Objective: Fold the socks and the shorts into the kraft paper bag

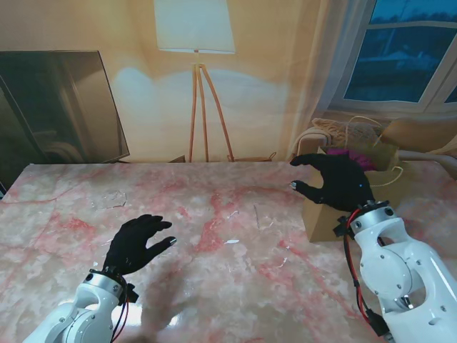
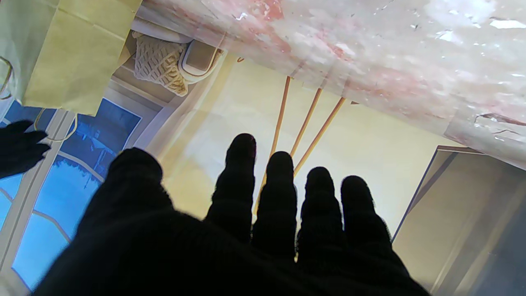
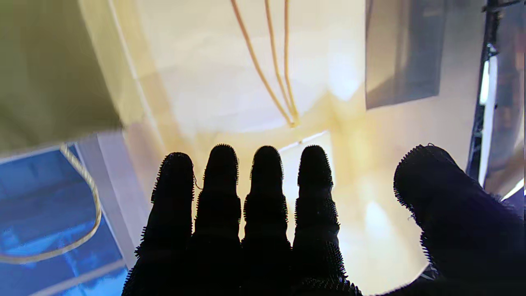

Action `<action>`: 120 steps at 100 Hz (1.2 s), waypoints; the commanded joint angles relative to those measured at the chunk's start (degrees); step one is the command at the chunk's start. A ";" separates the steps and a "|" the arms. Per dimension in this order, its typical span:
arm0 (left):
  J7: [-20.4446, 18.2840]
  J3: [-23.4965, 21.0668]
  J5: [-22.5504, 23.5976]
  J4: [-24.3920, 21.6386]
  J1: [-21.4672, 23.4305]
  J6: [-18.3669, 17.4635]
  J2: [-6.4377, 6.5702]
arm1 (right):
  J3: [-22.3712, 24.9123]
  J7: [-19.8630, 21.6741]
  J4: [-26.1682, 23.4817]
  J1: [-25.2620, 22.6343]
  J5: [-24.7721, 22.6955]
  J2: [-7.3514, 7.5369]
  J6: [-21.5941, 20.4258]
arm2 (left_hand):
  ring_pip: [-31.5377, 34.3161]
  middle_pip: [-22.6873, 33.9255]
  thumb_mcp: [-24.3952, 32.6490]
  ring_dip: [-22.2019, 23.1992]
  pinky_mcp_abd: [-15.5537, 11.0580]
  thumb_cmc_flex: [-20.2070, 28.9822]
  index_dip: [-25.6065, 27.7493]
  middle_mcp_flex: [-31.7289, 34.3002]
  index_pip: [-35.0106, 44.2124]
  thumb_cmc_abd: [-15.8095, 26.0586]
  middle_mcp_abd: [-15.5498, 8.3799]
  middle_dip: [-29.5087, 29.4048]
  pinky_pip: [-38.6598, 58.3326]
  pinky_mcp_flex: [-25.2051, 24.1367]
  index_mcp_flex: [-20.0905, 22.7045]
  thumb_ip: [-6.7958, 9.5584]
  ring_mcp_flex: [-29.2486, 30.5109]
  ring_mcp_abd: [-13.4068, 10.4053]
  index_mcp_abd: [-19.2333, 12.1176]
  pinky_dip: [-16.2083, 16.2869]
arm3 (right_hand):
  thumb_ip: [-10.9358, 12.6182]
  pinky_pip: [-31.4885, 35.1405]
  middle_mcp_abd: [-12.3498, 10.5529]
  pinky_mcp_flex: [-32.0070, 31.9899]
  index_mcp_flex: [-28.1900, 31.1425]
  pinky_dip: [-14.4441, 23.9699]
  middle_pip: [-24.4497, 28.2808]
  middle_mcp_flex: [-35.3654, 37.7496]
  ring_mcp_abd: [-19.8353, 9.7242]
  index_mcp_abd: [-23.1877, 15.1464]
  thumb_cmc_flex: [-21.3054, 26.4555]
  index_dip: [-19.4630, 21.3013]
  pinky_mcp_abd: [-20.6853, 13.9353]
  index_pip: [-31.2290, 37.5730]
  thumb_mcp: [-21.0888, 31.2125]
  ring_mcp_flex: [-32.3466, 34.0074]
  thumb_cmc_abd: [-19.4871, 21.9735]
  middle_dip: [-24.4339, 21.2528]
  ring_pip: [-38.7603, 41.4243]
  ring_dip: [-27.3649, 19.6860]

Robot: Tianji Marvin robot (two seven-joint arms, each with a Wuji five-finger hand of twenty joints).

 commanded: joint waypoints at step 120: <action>6.53 2.69 -1.05 -3.89 3.07 -1.49 -1.30 | -14.48 -9.80 18.56 -3.32 7.74 -2.46 -8.81 | 0.19 -1.71 0.06 -1.92 -1.39 -4.66 -2.14 -5.83 -3.51 2.36 0.87 -1.72 3.09 1.31 -4.65 3.52 -0.58 -0.17 2.29 -0.82 | 5.28 -8.24 -0.18 -10.80 -17.81 -3.27 -12.46 -14.60 -4.78 2.11 -6.06 -5.65 -3.06 -6.71 -8.98 -15.49 7.86 -6.73 -4.64 -4.61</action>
